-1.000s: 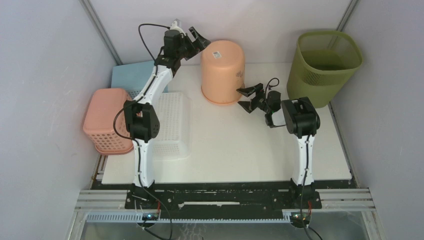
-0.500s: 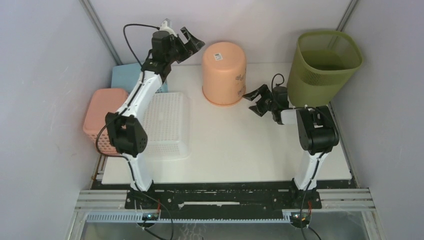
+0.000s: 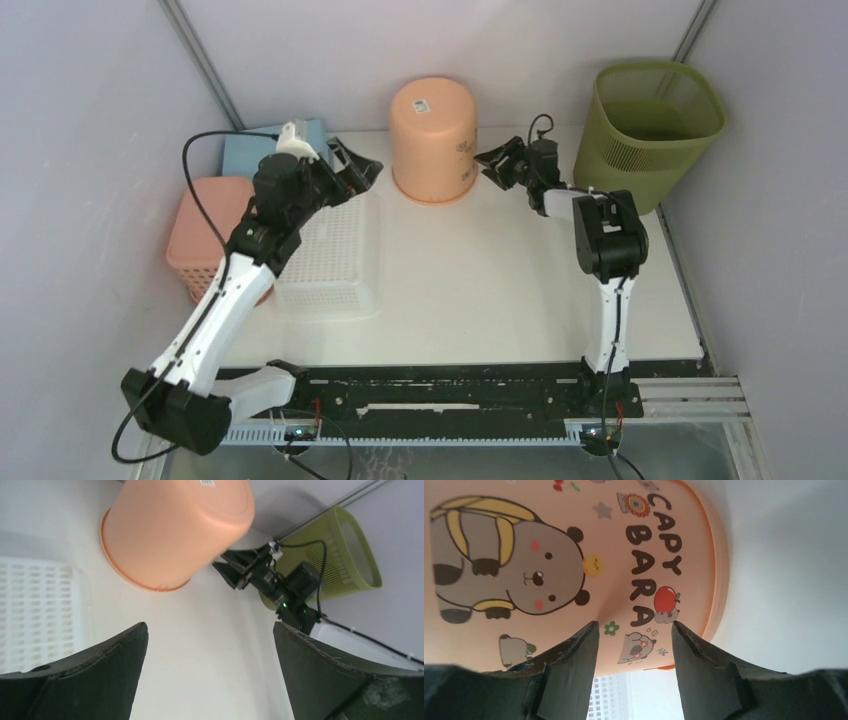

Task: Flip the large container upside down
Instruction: Turn the container upside down at the center of the board.

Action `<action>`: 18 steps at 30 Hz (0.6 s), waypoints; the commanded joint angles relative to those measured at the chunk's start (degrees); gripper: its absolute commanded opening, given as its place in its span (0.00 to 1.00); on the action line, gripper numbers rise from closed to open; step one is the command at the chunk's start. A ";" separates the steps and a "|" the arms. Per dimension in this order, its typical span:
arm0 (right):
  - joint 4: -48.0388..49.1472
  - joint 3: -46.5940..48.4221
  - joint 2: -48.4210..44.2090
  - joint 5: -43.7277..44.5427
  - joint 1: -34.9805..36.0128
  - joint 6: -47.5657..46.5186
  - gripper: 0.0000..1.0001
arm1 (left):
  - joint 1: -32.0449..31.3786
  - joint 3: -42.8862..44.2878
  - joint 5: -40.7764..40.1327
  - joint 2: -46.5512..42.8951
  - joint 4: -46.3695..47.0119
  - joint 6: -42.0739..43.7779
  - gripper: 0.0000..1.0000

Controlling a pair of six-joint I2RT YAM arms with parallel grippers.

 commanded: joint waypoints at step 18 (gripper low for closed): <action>5.63 37.67 22.84 -9.31 16.81 7.21 0.67 | -3.07 -14.31 -5.91 -17.42 -5.28 1.98 1.00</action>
